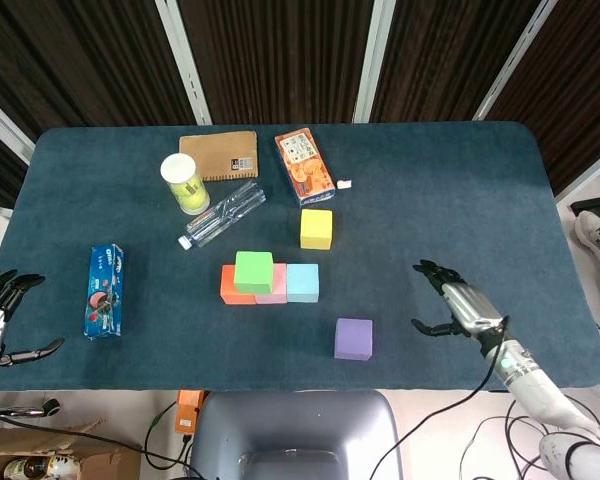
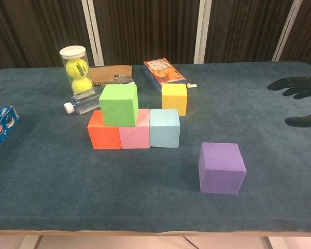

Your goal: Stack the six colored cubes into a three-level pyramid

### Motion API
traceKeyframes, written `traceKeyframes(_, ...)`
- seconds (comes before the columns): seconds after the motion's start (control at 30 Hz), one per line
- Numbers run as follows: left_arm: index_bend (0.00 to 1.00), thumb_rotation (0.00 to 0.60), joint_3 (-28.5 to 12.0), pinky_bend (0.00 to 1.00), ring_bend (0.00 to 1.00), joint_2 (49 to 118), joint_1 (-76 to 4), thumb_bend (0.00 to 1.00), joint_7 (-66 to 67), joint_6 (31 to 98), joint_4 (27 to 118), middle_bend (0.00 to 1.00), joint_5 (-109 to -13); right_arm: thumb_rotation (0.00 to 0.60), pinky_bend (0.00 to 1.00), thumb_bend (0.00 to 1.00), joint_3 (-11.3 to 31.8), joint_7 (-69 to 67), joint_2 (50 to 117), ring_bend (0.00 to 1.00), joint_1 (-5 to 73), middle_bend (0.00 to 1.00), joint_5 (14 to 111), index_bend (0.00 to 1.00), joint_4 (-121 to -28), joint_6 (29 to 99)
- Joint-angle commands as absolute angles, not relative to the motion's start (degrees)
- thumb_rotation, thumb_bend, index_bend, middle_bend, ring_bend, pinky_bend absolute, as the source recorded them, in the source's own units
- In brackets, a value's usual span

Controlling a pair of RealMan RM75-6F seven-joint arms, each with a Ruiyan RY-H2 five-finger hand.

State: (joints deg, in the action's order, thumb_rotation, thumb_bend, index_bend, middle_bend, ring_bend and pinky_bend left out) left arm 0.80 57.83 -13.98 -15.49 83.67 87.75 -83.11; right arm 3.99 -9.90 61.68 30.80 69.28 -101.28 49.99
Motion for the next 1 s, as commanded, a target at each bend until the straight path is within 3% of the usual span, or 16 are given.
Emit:
traceKeyframes(0.03, 0.21, 0.454, 0.68, 0.05, 0.06, 58.27, -13.48, 0.02, -15.93, 83.49, 86.69, 0.18, -83.39, 0.462, 0.0, 0.23, 3.06, -3.82, 64.35, 0.0, 31.23, 0.0, 65.83, 0.07, -104.06, 50.32)
traceKeyframes(0.27, 0.21, 0.457, -0.6, 0.05, 0.06, 58.63, -13.6, 0.02, -17.49, 81.45, 85.44, 0.18, -82.57, 0.46, 0.0, 0.21, 2.33, -1.99, 64.42, 0.0, 32.23, 0.0, 63.0, 0.07, -106.85, 47.17)
traceKeyframes(1.0, 0.21, 0.462, -1.88, 0.05, 0.06, 59.89, -13.37, 0.02, -17.99, 78.3, 83.44, 0.18, -83.25, 0.46, 0.0, 0.2, 1.72, 3.75, 74.63, 0.0, 32.09, 0.0, 61.41, 0.07, -101.97, 49.32)
